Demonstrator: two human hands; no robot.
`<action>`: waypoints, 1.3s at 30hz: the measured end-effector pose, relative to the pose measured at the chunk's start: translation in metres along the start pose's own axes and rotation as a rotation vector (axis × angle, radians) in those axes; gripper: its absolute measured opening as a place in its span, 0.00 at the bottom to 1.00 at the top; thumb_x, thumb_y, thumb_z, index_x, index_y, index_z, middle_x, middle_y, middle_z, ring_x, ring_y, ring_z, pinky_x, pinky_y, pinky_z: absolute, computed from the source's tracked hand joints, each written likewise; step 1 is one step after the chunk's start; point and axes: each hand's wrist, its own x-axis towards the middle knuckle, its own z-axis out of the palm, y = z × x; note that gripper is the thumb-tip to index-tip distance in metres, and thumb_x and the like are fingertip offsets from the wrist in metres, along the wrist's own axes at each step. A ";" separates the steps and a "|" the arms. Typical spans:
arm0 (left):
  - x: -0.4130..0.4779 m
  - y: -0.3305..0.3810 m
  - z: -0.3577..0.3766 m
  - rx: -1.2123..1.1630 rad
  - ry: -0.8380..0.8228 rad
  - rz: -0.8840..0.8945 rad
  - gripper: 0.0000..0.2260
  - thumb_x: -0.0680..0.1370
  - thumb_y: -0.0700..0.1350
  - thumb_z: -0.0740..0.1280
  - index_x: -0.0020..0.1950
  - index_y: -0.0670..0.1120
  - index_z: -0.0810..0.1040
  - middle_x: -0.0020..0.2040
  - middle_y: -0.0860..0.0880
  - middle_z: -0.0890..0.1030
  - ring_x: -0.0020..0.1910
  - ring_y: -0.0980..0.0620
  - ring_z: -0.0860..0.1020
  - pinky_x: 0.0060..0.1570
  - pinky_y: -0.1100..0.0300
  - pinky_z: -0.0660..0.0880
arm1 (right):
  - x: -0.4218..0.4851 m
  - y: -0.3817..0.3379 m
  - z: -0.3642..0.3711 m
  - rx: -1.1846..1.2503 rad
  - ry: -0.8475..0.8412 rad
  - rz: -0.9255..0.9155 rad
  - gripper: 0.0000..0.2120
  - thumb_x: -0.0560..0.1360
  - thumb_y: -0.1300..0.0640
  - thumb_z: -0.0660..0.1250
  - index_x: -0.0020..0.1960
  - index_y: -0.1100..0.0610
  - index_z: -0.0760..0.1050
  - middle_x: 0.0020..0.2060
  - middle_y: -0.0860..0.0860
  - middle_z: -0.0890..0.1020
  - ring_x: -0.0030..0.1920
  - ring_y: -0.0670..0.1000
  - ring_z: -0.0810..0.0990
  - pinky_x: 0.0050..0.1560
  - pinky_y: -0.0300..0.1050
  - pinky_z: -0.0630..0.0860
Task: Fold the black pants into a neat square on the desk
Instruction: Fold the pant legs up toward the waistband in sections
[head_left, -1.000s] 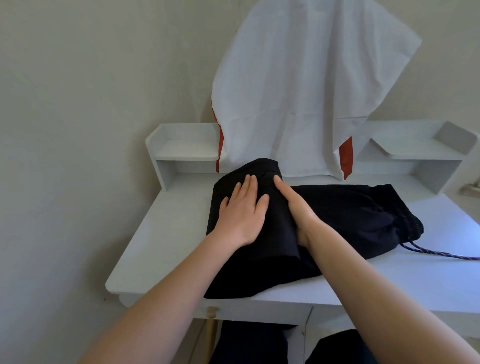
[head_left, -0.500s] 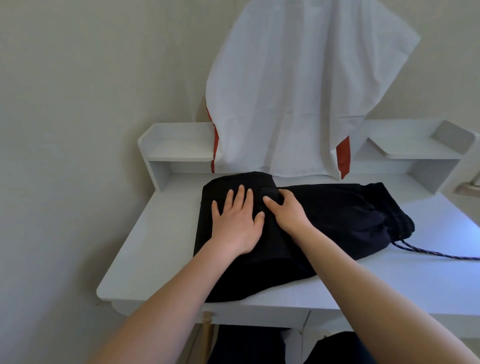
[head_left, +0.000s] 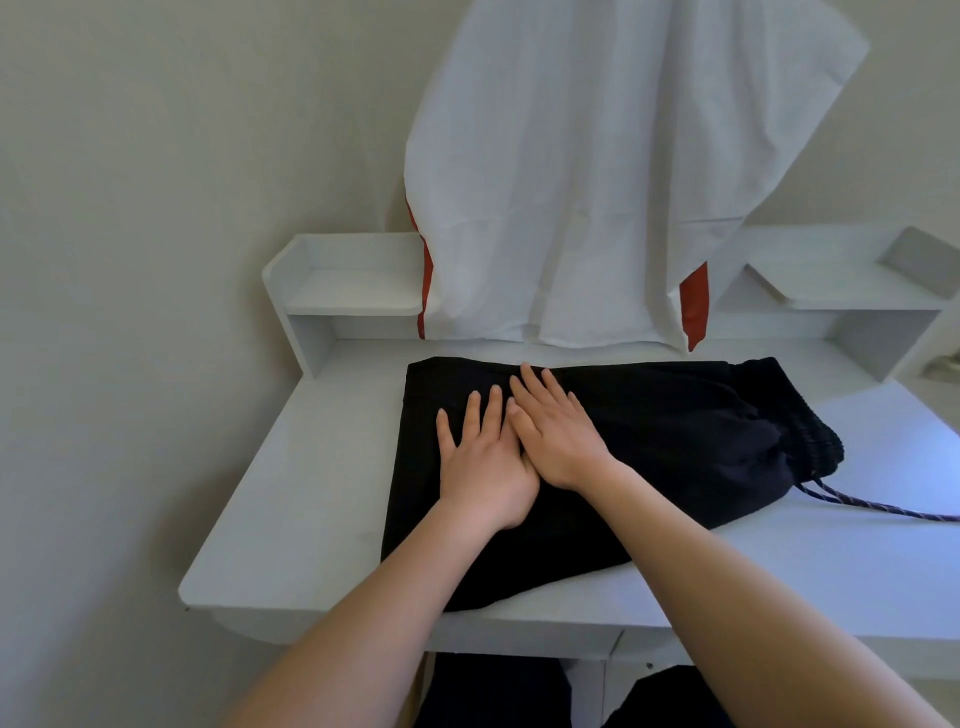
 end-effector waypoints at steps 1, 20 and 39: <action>0.000 0.001 0.001 0.003 -0.001 -0.001 0.29 0.80 0.56 0.46 0.78 0.48 0.42 0.79 0.49 0.40 0.77 0.47 0.37 0.69 0.40 0.32 | 0.000 0.003 0.001 -0.004 -0.018 0.004 0.26 0.83 0.46 0.42 0.79 0.51 0.49 0.79 0.46 0.45 0.77 0.46 0.39 0.75 0.50 0.41; -0.004 -0.004 0.000 -0.068 0.134 0.045 0.23 0.82 0.48 0.50 0.78 0.50 0.54 0.79 0.49 0.51 0.78 0.50 0.46 0.74 0.44 0.41 | -0.051 0.000 0.008 0.051 0.047 0.051 0.27 0.82 0.51 0.48 0.79 0.55 0.46 0.79 0.49 0.44 0.77 0.48 0.39 0.75 0.43 0.42; -0.021 -0.084 -0.068 -1.340 -0.290 -0.490 0.17 0.72 0.54 0.71 0.57 0.46 0.82 0.50 0.49 0.85 0.51 0.47 0.83 0.53 0.53 0.77 | -0.056 -0.004 0.010 0.121 0.164 0.218 0.27 0.81 0.47 0.50 0.79 0.48 0.50 0.79 0.46 0.48 0.77 0.48 0.54 0.75 0.52 0.46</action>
